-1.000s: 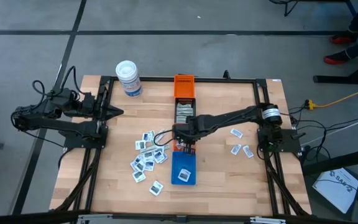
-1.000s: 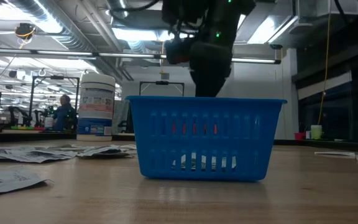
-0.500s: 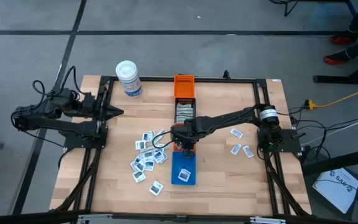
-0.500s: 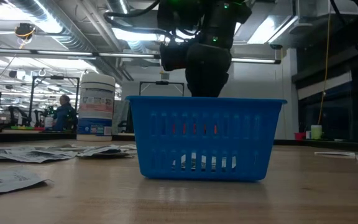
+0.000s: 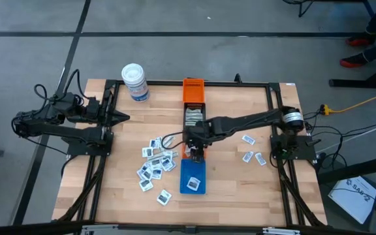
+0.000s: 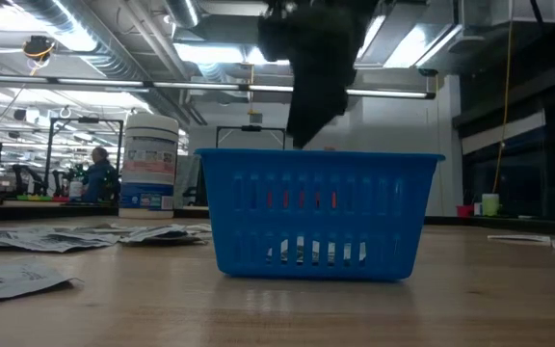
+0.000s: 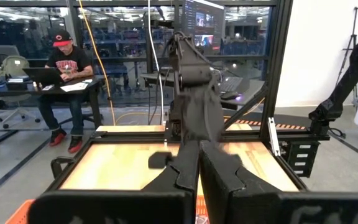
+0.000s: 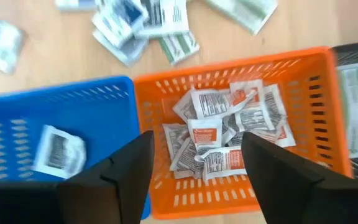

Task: Pick & Place First Aid Supplies
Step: Put the orange ointment pack into the bottom orange bin

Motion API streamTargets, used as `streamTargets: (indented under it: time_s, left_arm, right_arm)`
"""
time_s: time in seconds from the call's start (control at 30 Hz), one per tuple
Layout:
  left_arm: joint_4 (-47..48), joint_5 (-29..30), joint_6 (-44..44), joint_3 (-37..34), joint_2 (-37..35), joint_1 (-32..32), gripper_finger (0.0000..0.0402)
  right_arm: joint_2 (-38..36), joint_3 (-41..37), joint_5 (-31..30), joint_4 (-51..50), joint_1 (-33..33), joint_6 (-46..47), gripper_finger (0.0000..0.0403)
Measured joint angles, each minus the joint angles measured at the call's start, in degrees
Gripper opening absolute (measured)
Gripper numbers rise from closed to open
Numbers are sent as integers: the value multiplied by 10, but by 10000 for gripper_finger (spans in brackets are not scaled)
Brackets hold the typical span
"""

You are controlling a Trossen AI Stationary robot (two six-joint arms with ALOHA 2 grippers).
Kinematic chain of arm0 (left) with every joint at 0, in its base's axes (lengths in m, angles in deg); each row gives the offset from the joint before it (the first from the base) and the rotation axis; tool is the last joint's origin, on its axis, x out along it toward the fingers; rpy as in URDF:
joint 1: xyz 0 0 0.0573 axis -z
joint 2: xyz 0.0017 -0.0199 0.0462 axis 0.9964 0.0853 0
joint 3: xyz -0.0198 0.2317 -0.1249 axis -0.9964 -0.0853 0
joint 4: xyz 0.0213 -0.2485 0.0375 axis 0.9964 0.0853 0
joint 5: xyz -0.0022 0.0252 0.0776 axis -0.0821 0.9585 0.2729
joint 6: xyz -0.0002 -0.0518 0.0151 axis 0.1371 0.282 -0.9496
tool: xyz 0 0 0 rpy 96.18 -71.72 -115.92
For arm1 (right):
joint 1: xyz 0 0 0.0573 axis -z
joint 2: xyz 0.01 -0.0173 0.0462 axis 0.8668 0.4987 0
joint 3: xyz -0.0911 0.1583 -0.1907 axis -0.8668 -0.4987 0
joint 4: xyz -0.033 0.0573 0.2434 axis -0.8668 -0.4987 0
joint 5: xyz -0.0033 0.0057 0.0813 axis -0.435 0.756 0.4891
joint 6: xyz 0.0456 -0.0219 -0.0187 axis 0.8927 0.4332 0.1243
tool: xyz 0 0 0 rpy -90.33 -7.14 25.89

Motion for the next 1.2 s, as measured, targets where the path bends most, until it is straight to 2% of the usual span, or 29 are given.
streamTargets:
  time_s: [0.23,0.33,0.57,0.77,0.97,1.07,1.2]
  left_arm:
    - [0,0,0,0,0,0,11]
    - [0,0,0,0,0,0,13]
    - [0,0,0,0,0,0,10]
    - [0,0,0,0,0,0,13]
    - [0,0,0,0,0,0,9]
    - [0,0,0,0,0,0,8]
    - [0,0,0,0,0,0,11]
  right_arm:
    - [-60,0,-2,-33,-1,69,243]
    - [-87,0,-26,-67,-10,108,243]
    - [-153,0,-89,-201,-46,215,243]
    - [-196,0,-93,-310,-78,339,243]
    - [-221,0,-140,-393,-118,461,243]
    - [-223,0,-141,-433,-131,507,243]
    - [-225,-20,-141,-430,-143,537,243]
